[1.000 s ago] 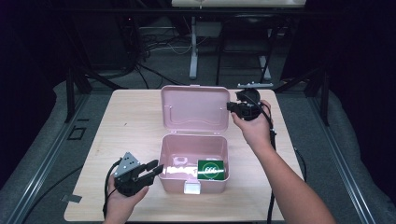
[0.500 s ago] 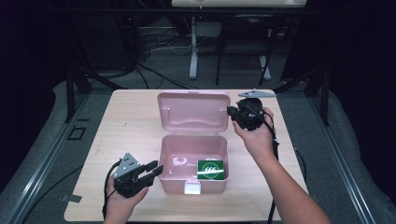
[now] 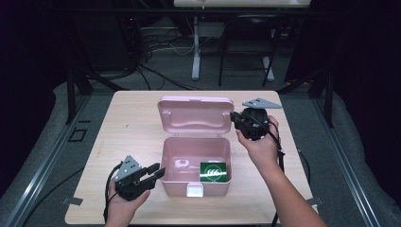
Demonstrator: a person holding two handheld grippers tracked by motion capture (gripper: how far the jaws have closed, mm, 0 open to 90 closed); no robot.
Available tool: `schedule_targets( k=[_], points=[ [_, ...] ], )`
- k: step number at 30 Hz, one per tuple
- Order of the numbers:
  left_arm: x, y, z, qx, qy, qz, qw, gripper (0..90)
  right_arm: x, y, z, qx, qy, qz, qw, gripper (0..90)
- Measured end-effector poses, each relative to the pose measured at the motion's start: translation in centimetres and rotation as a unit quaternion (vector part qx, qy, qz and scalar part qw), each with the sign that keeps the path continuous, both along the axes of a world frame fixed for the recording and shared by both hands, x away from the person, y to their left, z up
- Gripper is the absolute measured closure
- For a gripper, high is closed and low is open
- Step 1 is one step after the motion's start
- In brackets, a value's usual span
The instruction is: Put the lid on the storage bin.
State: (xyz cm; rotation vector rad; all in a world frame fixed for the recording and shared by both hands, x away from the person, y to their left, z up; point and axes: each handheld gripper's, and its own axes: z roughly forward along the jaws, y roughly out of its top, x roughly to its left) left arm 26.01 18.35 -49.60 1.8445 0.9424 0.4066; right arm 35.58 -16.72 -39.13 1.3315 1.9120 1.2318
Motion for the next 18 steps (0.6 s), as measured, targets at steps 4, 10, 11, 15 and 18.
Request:
schedule_targets(
  k=[4, 10, 11, 15, 18],
  points=[
    [0.0, 0.0, 0.0, -0.001, -0.001, 0.002, 1.0, 68.6, -0.7, 0.0, -0.1, 0.006, -0.006, 0.0, 1.0, 86.6],
    [0.0, 0.0, 0.0, -0.002, 0.001, 0.001, 1.0, 68.6, -1.4, -0.2, -0.7, 0.018, -0.02, -0.004, 0.9996, 86.2],
    [0.0, 0.0, 0.0, -0.002, 0.001, 0.002, 1.0, 68.6, -1.5, -0.2, -0.8, 0.026, -0.02, -0.004, 0.9995, 86.1],
    [0.0, 0.0, -0.1, -0.005, 0.001, 0.002, 1.0, 68.7, -2.0, -0.2, -1.1, 0.035, -0.026, -0.007, 0.999, 85.8],
    [0.0, 0.0, -0.1, -0.005, 0.001, 0.002, 1.0, 68.7, -2.4, -0.4, -1.4, 0.048, -0.029, -0.008, 0.9984, 85.6]
  ],
)
